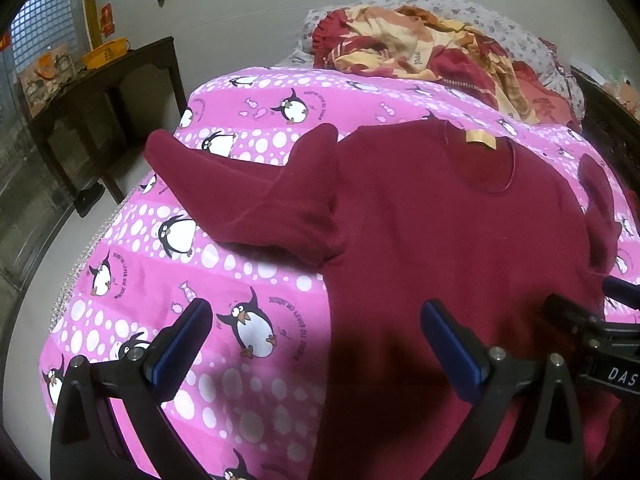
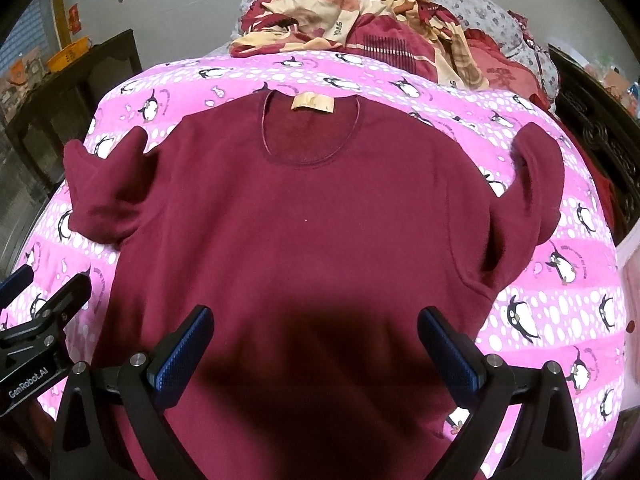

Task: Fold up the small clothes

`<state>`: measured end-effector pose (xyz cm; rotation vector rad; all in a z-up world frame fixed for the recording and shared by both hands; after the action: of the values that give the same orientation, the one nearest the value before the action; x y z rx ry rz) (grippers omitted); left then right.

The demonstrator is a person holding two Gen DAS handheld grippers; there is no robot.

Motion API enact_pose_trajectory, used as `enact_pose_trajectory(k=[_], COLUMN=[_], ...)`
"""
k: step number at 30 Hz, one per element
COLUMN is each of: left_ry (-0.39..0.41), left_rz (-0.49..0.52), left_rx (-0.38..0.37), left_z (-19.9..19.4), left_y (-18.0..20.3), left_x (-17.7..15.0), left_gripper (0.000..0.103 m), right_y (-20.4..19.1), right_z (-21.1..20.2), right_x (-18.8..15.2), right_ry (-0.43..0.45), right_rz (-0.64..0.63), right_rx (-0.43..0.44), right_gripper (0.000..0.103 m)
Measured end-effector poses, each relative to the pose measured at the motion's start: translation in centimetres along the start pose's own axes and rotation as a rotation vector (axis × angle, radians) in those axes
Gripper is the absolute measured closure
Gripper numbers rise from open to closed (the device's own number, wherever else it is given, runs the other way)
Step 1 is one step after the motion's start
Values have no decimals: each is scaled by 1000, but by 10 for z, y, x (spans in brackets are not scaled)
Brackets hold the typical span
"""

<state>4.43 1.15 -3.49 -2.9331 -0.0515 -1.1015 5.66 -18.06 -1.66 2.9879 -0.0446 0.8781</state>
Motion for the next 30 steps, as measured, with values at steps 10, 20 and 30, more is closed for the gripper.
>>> enact_pose_trajectory(k=[10, 20, 30], left_ry=[-6, -11, -9], left_rz=[-18, -50, -94], left_rx=[16, 48, 82], left_z=[12, 23, 38], left_y=[-15, -38, -70], left_x=[8, 19, 33], left_gripper=[0, 0, 0], right_y=[-12, -32, -39], right_z=[10, 24, 34], right_x=[14, 26, 31], right_ry=[-6, -12, -26], right_rz=[-21, -40, -43], right_rx=[14, 29, 42], right_gripper=[0, 0, 0])
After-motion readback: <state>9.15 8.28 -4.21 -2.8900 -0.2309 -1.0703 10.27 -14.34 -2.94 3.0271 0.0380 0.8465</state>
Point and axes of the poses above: each gripper's, at about its wrist camera, not at the fingertips, and z roughly the way its jaws point, y to its right, x to its top, the point moved 2 cm from there along z, roughly the way its jaws point, and after that the axes turned 3 degrees about y, right-handed, at the moved point
